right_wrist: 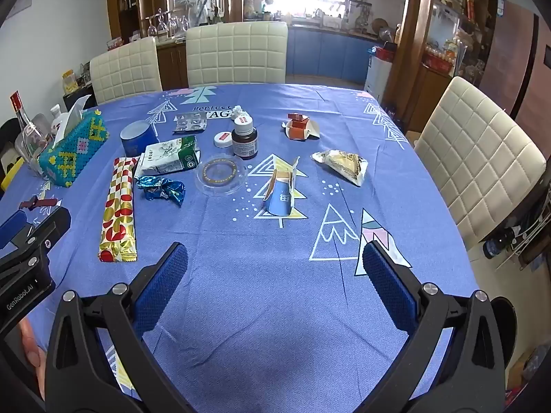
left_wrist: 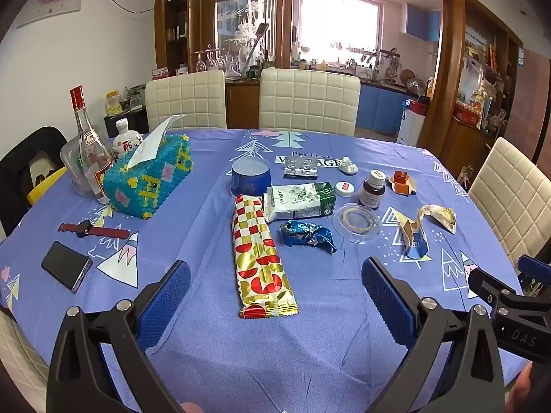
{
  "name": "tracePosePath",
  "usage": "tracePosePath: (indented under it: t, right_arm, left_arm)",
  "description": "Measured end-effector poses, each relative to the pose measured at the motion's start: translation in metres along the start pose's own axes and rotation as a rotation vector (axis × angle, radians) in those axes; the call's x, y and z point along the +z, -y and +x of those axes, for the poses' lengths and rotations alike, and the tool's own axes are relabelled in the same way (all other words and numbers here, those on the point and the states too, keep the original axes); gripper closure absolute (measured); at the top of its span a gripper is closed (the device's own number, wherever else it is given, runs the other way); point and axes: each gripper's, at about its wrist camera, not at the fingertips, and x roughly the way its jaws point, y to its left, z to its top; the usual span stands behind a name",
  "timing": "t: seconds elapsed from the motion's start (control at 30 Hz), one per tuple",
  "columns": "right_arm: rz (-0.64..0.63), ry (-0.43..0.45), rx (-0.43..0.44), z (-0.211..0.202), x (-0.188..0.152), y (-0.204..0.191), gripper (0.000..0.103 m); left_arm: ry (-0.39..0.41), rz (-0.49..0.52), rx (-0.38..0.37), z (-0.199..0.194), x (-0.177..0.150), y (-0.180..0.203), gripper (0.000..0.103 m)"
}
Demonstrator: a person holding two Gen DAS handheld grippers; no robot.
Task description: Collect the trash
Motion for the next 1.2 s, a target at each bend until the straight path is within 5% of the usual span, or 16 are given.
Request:
tracePosePath:
  t: [1.2]
  right_arm:
    - [0.000,0.006,-0.001,-0.0003,-0.0011,0.0002,0.003]
  left_arm:
    - [0.003,0.000,-0.002,-0.0042,0.0028,-0.0005,0.006]
